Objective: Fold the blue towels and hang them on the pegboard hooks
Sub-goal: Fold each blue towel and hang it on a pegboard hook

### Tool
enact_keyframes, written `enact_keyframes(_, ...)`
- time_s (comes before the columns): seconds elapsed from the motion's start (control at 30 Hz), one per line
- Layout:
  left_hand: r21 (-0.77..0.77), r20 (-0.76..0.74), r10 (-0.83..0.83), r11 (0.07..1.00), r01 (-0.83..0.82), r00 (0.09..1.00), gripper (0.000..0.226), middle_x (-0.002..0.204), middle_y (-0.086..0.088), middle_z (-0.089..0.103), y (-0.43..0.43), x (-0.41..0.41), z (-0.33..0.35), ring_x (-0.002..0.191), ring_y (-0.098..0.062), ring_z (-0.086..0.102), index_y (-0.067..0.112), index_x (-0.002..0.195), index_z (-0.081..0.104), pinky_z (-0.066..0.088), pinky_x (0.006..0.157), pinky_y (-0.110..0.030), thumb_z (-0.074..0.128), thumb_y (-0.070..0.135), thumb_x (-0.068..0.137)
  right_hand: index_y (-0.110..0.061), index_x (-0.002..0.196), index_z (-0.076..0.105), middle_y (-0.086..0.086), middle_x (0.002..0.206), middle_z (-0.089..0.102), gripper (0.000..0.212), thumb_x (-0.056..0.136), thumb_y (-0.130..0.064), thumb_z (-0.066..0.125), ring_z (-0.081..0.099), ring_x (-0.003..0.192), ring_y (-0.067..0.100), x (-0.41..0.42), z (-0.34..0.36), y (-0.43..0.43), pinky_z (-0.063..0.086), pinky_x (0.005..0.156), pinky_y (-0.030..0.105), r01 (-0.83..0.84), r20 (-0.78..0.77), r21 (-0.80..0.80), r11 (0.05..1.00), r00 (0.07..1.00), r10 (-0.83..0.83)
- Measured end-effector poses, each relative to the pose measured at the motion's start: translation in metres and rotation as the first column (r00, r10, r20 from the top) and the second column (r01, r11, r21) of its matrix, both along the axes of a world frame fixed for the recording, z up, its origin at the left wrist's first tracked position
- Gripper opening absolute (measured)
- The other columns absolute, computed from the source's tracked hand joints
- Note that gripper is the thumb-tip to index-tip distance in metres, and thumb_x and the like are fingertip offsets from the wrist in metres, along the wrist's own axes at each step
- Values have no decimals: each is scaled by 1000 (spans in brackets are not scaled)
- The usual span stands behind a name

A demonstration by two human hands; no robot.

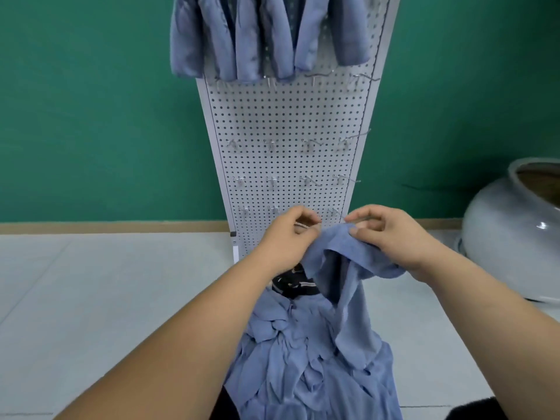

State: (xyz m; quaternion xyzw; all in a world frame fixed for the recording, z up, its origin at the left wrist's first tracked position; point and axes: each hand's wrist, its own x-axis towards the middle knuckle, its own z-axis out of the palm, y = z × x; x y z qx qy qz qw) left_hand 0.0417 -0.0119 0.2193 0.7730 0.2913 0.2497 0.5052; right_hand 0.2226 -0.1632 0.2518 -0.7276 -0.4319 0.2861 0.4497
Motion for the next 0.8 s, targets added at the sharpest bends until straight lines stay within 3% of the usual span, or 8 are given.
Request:
enact_keyframes(0.07,-17,27,-141,990,141,990,20,108,3,73,-8,-3,7,97,-18,69,26,110,68,59,92,-30,79,26,93,-25,106,75,11,88,79,17,92,-18,81,67,76,13,-5,-3,3,54,80,33,27,-57,37,999,998,-25)
enact_keyframes(0.13,13,6,-203,979,203,979,32,105,4,73,-17,-4,-4,93,-13,70,26,111,67,58,89,-28,86,26,86,-20,104,75,5,88,79,18,89,-16,84,69,77,12,-11,-9,10,55,77,28,32,-79,53,998,996,-28)
enact_keyframes(0.3,-7,-46,-23,1000,23,999,17,82,3,72,-17,3,-28,61,-3,59,24,93,70,54,68,-25,86,19,87,-20,102,75,0,95,77,23,83,-16,89,70,81,12,-20,-21,28,55,73,20,39,-32,34,999,999,-38)
enact_keyframes(0.4,60,-52,92,994,-89,994,9,80,7,73,0,1,-25,63,0,60,24,87,74,51,67,-21,82,24,91,-32,118,68,-1,109,71,47,79,-22,93,70,79,12,-15,-24,31,56,76,26,-100,-39,-112,989,995,96)
enact_keyframes(0.47,106,-64,175,980,-167,983,9,81,10,71,14,-4,-22,72,-4,64,27,86,73,55,72,-25,79,27,93,-33,122,65,5,105,71,52,81,-16,91,66,72,13,-9,-27,34,57,75,30,-189,-20,-199,962,982,189)
enact_keyframes(0.6,195,-134,289,945,-261,948,12,81,12,68,38,-13,-20,76,-5,63,31,87,68,51,69,-26,73,31,98,-24,107,72,5,81,74,26,88,-12,84,64,69,13,9,-30,42,57,81,45,-143,113,-187,972,980,166)
enact_keyframes(0.7,241,-194,350,922,-302,916,12,88,9,67,47,-15,-20,82,-11,63,28,90,64,49,69,-27,68,33,100,-23,99,76,14,84,73,11,92,-16,80,63,72,14,16,-29,45,59,87,51,-125,116,-175,977,982,147)
enact_keyframes(0.8,292,-221,307,926,-238,925,6,108,9,60,46,-13,-21,98,-11,61,31,99,61,51,89,-31,67,30,98,-23,103,74,3,78,70,8,96,-20,76,62,73,13,12,-29,48,58,79,40,-105,65,-89,991,992,111)
